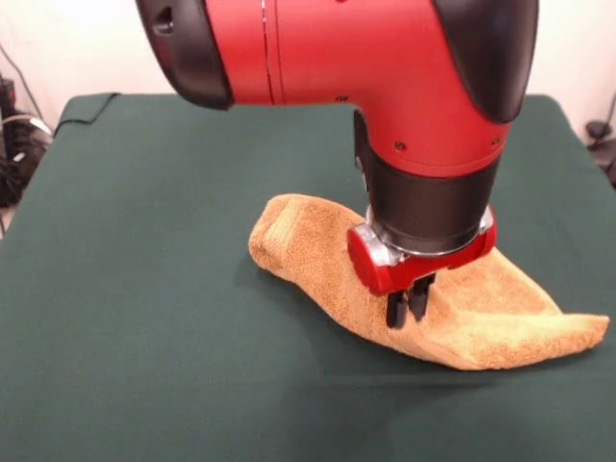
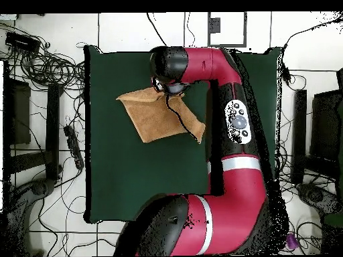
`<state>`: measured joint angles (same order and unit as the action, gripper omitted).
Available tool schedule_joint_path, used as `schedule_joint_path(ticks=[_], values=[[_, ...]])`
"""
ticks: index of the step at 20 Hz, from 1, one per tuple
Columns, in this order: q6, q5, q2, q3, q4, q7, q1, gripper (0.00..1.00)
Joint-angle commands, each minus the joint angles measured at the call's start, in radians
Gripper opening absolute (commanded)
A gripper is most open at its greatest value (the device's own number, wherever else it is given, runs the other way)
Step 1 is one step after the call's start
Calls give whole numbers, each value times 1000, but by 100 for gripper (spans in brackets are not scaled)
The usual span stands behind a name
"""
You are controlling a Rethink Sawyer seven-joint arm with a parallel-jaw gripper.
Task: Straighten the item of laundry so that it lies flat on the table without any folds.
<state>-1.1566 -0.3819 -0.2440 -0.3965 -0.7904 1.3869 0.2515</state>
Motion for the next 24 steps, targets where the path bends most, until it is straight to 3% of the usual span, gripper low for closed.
schedule_joint_path(ticks=[1,7,15,16,20,24], values=[[-118,-24,30,-128,99,-354,-10,0],[-152,-13,97,-154,161,-413,-1,0],[-91,16,88,-145,98,-369,16,0],[-80,22,86,-144,88,-358,19,100],[-42,38,64,-123,32,-284,29,100],[-20,30,37,-106,-9,-282,29,100]])
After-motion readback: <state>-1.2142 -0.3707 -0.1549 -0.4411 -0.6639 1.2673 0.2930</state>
